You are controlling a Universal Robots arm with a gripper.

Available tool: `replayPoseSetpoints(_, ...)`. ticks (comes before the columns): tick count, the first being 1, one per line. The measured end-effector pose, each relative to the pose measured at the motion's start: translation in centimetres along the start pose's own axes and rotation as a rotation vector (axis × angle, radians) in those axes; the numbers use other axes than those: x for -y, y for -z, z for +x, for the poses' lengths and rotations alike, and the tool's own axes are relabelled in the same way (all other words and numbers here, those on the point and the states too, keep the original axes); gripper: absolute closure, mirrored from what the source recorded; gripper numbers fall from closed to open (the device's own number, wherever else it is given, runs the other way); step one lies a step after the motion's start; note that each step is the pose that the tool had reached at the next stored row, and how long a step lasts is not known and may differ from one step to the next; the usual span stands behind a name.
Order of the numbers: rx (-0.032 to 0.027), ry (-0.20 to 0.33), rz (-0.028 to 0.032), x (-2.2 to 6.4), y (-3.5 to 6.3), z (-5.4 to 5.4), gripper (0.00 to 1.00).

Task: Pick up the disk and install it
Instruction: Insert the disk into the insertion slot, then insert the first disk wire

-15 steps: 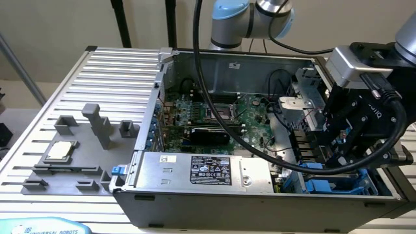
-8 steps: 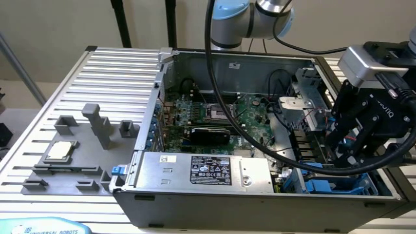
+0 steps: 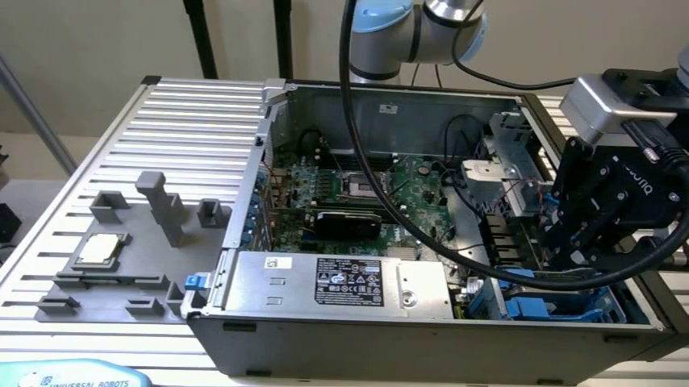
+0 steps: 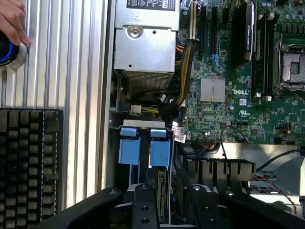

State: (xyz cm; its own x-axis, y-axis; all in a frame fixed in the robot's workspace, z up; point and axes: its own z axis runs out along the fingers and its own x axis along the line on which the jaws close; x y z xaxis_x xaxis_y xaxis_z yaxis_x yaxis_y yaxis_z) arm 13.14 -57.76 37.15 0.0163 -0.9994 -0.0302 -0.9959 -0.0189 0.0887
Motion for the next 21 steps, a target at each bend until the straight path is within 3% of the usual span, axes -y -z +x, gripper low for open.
replayPoseSetpoints(15, 0.0001, 0.000, 0.0000, 0.03, 0.07, 0.0, 0.69)
replayPoseSetpoints(21, 0.0036, 0.000, 0.0001, 0.91, 1.60, -0.1, 0.69)
